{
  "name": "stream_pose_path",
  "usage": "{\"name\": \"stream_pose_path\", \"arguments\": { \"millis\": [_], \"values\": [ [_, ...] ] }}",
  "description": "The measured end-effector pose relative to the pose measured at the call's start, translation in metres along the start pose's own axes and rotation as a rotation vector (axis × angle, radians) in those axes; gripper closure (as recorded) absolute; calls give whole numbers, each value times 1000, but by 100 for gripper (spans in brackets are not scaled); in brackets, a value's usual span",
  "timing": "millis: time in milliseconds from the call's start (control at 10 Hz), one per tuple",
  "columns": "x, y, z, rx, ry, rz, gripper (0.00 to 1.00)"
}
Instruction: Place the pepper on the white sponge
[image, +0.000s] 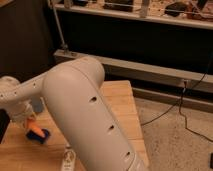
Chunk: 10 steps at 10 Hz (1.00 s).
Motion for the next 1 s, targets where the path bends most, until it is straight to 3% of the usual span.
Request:
{"name": "stream_pose_path", "arguments": {
  "millis": [400, 1000],
  "values": [
    [3, 2, 12, -38, -3, -30, 100],
    [13, -10, 38, -46, 98, -29, 100]
  ]
}}
